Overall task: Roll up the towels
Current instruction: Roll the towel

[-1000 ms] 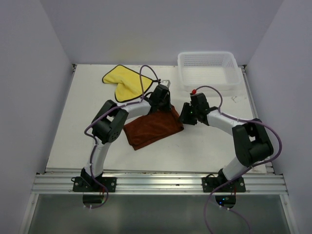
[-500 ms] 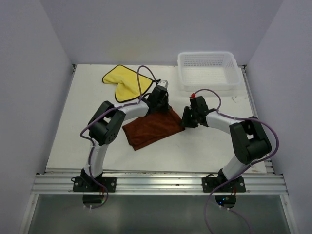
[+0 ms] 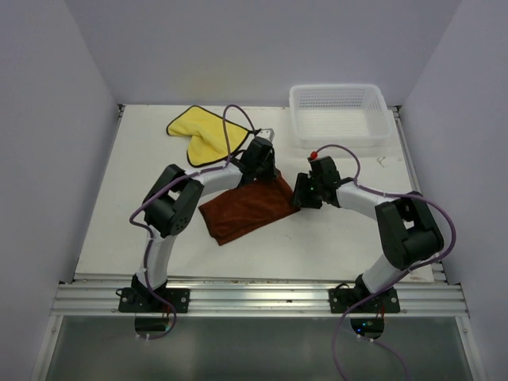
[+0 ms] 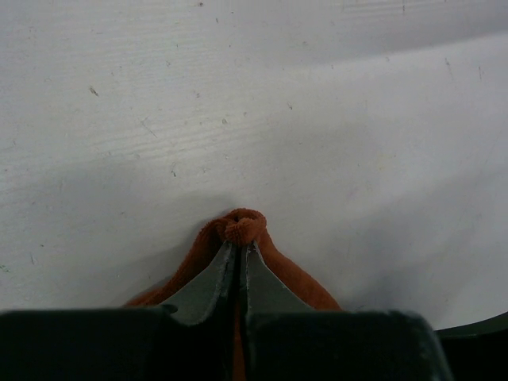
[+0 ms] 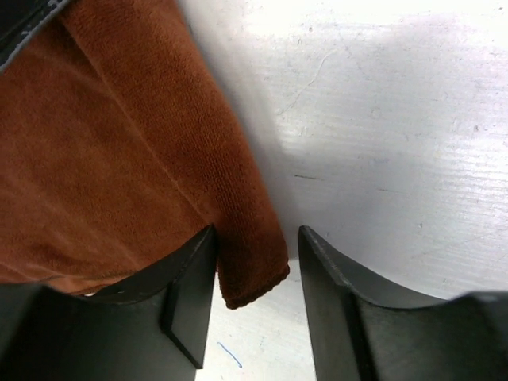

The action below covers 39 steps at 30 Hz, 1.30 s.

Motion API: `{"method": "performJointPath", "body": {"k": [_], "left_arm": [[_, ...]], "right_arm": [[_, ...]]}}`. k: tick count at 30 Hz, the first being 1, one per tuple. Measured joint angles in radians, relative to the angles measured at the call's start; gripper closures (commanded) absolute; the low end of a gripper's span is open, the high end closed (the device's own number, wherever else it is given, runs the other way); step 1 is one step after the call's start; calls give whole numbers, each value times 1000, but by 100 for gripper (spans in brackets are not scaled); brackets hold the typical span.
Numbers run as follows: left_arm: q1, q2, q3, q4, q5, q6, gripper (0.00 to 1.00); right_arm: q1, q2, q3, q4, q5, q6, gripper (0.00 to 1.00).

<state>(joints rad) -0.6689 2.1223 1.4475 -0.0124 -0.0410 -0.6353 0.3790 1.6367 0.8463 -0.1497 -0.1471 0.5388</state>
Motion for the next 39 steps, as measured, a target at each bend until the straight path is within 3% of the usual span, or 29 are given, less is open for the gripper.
{"method": "performJointPath", "body": {"k": [8, 11, 23, 34, 39], "left_arm": [[0, 0, 0, 8, 0, 0, 100], [0, 0, 0, 8, 0, 0, 100], [0, 0, -5, 11, -3, 0, 100], [0, 0, -5, 11, -11, 0, 100], [0, 0, -5, 11, -11, 0, 100]], "right_arm": [[-26, -38, 0, 1, -87, 11, 37], [-38, -57, 1, 20, -121, 24, 37], [-113, -28, 3, 76, -188, 98, 53], [-124, 35, -4, 115, -213, 105, 55], [-124, 83, -4, 134, -228, 106, 62]]}}
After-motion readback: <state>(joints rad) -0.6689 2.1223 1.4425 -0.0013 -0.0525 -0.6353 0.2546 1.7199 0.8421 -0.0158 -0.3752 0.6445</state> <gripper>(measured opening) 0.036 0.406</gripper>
